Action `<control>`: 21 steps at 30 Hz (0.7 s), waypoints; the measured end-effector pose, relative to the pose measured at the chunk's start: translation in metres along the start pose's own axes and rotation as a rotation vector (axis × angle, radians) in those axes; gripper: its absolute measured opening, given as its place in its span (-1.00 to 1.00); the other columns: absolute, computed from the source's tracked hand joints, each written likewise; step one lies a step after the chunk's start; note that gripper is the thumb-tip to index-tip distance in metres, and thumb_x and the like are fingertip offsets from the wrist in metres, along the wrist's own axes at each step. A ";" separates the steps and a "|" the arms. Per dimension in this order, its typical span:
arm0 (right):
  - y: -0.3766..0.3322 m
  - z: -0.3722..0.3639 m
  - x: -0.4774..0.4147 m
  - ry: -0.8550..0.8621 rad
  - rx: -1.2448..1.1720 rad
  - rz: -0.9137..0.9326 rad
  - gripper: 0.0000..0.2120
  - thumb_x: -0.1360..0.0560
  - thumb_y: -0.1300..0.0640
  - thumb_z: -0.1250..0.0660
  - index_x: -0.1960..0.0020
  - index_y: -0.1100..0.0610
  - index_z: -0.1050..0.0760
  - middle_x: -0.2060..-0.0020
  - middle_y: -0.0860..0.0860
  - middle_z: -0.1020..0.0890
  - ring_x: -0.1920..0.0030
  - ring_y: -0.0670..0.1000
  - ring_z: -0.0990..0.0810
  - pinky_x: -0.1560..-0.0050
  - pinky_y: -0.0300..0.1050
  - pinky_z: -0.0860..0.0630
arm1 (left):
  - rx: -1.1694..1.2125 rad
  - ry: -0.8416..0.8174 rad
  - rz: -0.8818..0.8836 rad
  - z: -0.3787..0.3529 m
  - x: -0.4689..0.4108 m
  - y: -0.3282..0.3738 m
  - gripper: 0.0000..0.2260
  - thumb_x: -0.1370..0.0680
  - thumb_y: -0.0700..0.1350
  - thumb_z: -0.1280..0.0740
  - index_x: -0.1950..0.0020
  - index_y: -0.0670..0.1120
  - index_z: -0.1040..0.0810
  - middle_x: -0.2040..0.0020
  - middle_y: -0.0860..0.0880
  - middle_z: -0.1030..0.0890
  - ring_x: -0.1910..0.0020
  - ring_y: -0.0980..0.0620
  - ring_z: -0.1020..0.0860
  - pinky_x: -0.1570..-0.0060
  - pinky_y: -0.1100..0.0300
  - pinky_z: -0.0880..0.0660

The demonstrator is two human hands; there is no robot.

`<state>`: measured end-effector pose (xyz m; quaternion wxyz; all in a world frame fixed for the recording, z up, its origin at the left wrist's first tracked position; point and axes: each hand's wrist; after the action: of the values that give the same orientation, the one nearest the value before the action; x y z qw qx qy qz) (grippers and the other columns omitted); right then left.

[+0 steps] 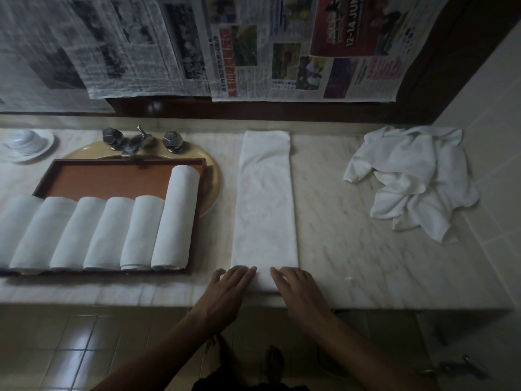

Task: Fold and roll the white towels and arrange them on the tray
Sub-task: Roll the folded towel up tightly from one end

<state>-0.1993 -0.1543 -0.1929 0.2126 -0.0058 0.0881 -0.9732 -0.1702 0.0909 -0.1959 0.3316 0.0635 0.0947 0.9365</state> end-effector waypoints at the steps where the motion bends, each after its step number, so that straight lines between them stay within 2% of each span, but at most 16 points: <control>1: 0.001 0.000 0.006 -0.015 -0.034 -0.001 -0.26 -0.24 0.34 -0.55 -0.42 0.18 -0.51 -0.20 0.10 -0.62 -0.14 0.12 -0.64 -0.10 -0.02 -0.62 | 0.014 0.007 -0.022 0.001 0.006 0.000 -0.25 -0.36 -0.17 -0.54 -0.52 -0.09 -0.35 -0.37 -0.04 -0.54 -0.32 -0.01 -0.55 -0.20 -0.01 -0.56; 3: 0.004 0.002 0.017 -0.026 -0.114 -0.011 -0.32 -0.30 0.31 -0.55 -0.40 0.12 -0.51 -0.19 0.03 -0.62 -0.13 0.06 -0.62 -0.09 -0.06 -0.62 | 0.080 0.027 -0.056 -0.001 0.018 -0.001 -0.42 -0.43 -0.16 -0.49 -0.42 -0.05 -0.40 -0.33 -0.03 -0.56 -0.27 0.01 -0.58 -0.19 0.03 -0.55; 5: 0.005 0.010 0.023 -0.040 -0.218 -0.042 -0.50 -0.44 0.22 -0.51 -0.35 0.09 -0.51 -0.16 0.00 -0.62 -0.10 0.05 -0.61 -0.06 -0.05 -0.61 | 0.162 0.043 -0.063 -0.002 0.024 -0.001 -0.56 -0.50 -0.14 -0.40 -0.36 -0.02 -0.41 -0.30 0.00 -0.56 -0.23 0.01 -0.57 -0.17 0.08 -0.53; 7: 0.008 0.019 0.024 -0.075 -0.335 -0.095 -0.68 -0.58 0.12 -0.40 -0.32 0.07 -0.51 -0.17 0.01 -0.60 -0.13 0.06 -0.57 -0.12 -0.05 -0.54 | 0.275 0.046 -0.035 0.002 0.024 -0.001 -0.65 -0.56 -0.09 -0.33 -0.34 0.01 -0.43 -0.28 0.05 -0.52 -0.17 0.01 -0.55 -0.11 0.14 -0.48; 10: 0.015 0.023 0.020 -0.079 -0.433 -0.110 -0.74 -0.63 0.02 -0.27 -0.28 0.06 -0.55 -0.18 -0.04 -0.55 -0.16 -0.03 -0.50 -0.18 -0.09 -0.49 | 0.383 0.056 0.017 0.010 0.018 -0.005 -0.68 -0.62 -0.01 -0.32 -0.37 0.01 -0.50 -0.27 0.08 -0.48 -0.10 0.06 -0.54 -0.05 0.13 -0.50; 13: 0.019 0.016 0.018 -0.049 -0.390 -0.099 -0.75 -0.61 0.08 -0.26 -0.24 0.05 -0.58 -0.15 -0.05 -0.53 -0.13 0.00 -0.50 -0.11 -0.05 -0.54 | 0.364 0.015 0.054 0.016 0.009 -0.012 -0.67 -0.61 0.04 -0.32 -0.37 0.04 -0.56 -0.20 0.10 -0.53 -0.11 0.05 -0.53 -0.08 0.06 -0.51; 16: 0.007 0.019 0.019 0.048 -0.231 -0.139 -0.65 -0.49 0.22 -0.32 -0.25 0.05 -0.58 -0.15 -0.01 -0.56 -0.10 0.11 -0.55 -0.03 0.04 -0.58 | 0.370 -0.044 0.103 0.023 0.000 -0.018 -0.64 -0.61 0.07 -0.30 -0.38 0.03 -0.59 -0.19 0.06 -0.55 -0.13 0.02 -0.49 -0.13 0.12 -0.44; 19: -0.029 0.021 0.025 0.090 -0.093 -0.129 -0.40 -0.34 0.32 -0.24 -0.38 0.13 -0.51 -0.27 0.11 -0.57 -0.23 0.20 -0.55 -0.20 0.13 -0.55 | 0.393 -0.091 0.141 0.029 -0.008 -0.019 -0.66 -0.62 0.04 -0.31 -0.37 0.02 -0.60 -0.19 0.01 -0.54 -0.14 0.01 -0.48 -0.11 0.19 -0.38; 21: -0.046 0.014 0.032 0.029 -0.038 -0.119 -0.34 -0.37 0.25 -0.13 -0.47 0.16 -0.43 -0.39 0.17 -0.51 -0.37 0.27 -0.49 -0.37 0.24 -0.39 | 0.430 -0.148 0.183 0.032 -0.014 -0.021 -0.69 -0.63 -0.01 -0.35 -0.36 -0.01 -0.61 -0.19 -0.02 -0.55 -0.18 -0.02 -0.50 -0.12 0.22 -0.35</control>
<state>-0.2472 -0.1287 -0.1722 0.1531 -0.0010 0.1090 -0.9822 -0.1403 0.1024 -0.1705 0.2303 0.2096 0.2609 0.9138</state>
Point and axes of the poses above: each hand's wrist, its own x-axis away from the middle knuckle, its own z-axis out of the back of the hand, y = z × x
